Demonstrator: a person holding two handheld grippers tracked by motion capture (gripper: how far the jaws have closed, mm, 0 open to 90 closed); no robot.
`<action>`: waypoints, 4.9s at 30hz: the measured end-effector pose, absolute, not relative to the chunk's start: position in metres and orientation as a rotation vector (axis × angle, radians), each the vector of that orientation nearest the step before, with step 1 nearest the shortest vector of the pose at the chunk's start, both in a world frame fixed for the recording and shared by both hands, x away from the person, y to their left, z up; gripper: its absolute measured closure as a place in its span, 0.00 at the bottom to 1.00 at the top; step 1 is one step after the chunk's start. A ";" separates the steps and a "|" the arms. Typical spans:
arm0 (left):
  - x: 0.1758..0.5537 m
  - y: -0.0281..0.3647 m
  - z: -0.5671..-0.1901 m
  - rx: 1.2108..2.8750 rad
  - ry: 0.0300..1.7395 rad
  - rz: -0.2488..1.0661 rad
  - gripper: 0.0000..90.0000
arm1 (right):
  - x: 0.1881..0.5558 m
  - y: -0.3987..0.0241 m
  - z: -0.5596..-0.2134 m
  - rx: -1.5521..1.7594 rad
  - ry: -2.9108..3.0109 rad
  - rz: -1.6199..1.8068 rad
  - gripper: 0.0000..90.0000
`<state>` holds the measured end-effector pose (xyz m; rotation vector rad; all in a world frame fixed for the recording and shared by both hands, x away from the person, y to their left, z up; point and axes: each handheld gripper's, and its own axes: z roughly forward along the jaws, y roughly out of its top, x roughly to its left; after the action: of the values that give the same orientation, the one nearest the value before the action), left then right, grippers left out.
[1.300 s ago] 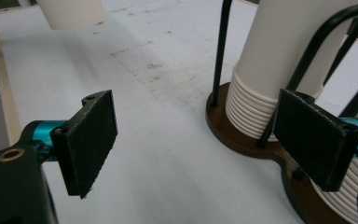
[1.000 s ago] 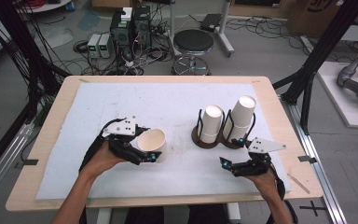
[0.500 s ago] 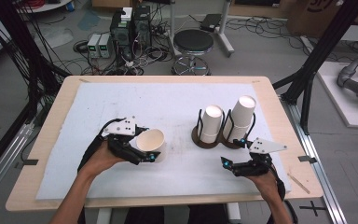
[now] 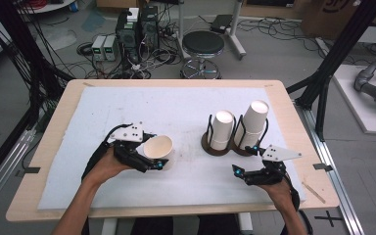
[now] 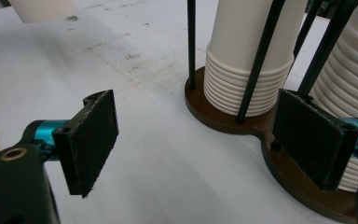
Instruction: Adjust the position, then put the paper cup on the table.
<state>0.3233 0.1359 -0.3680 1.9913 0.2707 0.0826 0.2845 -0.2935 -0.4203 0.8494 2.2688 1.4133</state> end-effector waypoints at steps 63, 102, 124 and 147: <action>0.330 0.088 -0.390 2.149 0.240 0.130 0.32 | 0.286 -0.295 -0.423 0.857 2.271 1.416 0.17; 0.332 0.071 -0.414 2.176 0.257 0.122 0.32 | 0.287 -0.297 -0.427 0.873 2.272 1.410 0.17; 0.330 0.068 -0.420 2.198 0.274 0.128 0.17 | 0.287 -0.298 -0.426 0.863 2.261 1.416 0.17; 0.328 0.078 -0.411 2.104 0.258 0.120 0.07 | 0.287 -0.299 -0.426 0.874 2.270 1.413 0.17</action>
<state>0.3283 0.0784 -0.4112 2.1041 0.2582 0.1203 0.2867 -0.2989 -0.4265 0.8742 2.2698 1.4133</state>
